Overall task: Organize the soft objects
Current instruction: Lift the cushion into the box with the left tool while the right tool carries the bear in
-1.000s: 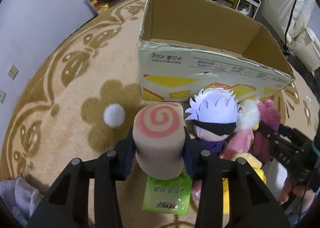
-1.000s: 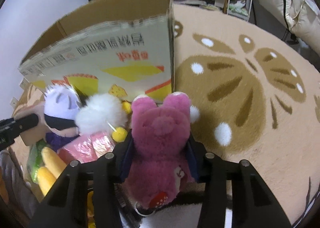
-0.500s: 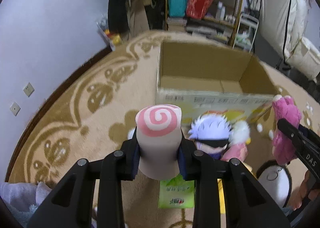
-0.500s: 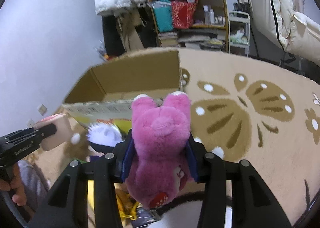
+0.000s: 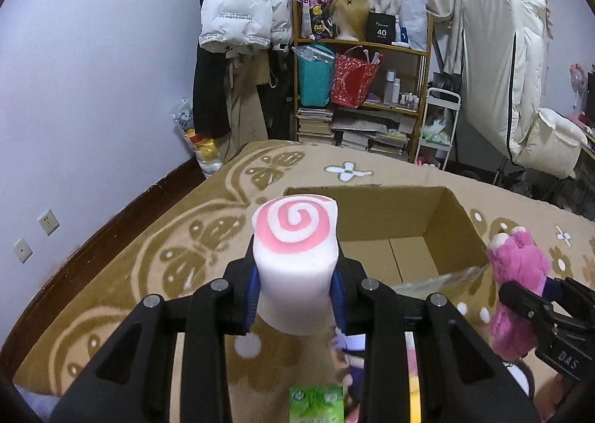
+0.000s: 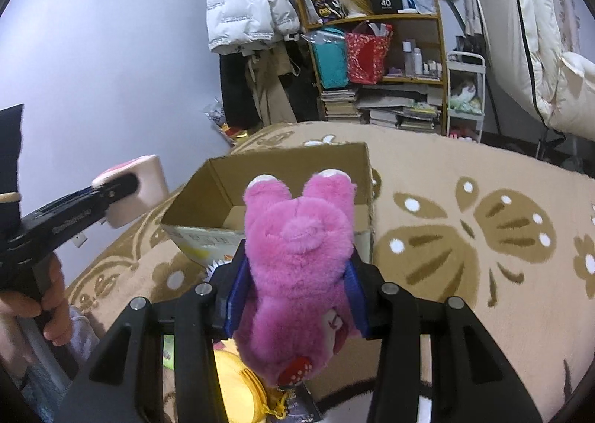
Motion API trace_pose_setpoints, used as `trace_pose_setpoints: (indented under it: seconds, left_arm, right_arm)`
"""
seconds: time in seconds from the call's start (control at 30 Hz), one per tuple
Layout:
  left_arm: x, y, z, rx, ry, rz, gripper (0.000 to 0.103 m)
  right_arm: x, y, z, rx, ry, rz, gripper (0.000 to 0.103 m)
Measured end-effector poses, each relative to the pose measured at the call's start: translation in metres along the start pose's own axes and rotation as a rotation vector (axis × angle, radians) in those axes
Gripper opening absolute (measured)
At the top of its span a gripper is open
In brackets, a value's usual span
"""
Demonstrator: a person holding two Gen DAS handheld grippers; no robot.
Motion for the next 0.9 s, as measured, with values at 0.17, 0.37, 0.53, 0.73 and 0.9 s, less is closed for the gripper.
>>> trace_pose_setpoints:
  seconds: [0.17,0.37,0.53,0.73,0.9]
  left_arm:
    - [0.007,-0.012,-0.008,0.012,-0.034,-0.007,0.03]
    - [0.018,-0.025,-0.013,0.016,-0.071,0.007,0.031]
    - [0.024,-0.044,-0.015,0.0,-0.069,0.026,0.031]
    - [0.024,-0.065,-0.02,-0.02,-0.049,0.032,0.032]
    - [0.016,-0.078,-0.021,-0.04,0.006,0.022,0.032]
  right_arm:
    - [-0.005,-0.002,-0.018,0.036,0.037,0.003,0.049]
    - [-0.008,-0.019,-0.039,0.053,0.066,-0.001,0.049]
    - [-0.009,-0.035,-0.05,0.058,0.079,0.005,0.049]
    - [-0.005,-0.055,-0.062,0.054,0.09,0.01,0.049]
    - [-0.004,-0.073,-0.07,0.027,0.103,0.008,0.05]
Point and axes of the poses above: each gripper's, at about its wrist camera, not at the fingertips, and y roughly against the way its jaws point, x to its right, z to its underside, the point moved 5 cm from there along -y, roughly the way its jaws point, and after that the axes turned 7 degrees about x, right-handed, at the moved point
